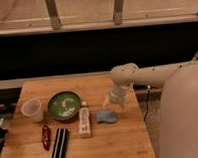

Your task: Wipe the white sponge on the table

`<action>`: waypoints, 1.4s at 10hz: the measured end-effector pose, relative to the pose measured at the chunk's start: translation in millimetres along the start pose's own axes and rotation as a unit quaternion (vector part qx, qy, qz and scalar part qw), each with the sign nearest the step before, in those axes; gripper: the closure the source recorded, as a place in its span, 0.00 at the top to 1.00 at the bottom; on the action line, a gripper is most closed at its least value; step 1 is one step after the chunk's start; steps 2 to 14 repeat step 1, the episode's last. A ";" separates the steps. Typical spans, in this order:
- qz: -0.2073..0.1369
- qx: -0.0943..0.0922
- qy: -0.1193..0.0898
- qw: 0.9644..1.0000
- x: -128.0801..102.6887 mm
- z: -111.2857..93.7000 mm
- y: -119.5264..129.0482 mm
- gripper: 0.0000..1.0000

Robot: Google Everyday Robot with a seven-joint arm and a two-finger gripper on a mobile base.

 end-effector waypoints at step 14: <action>0.026 0.008 -0.017 0.999 -1.7 -8.3 -16.3 0.66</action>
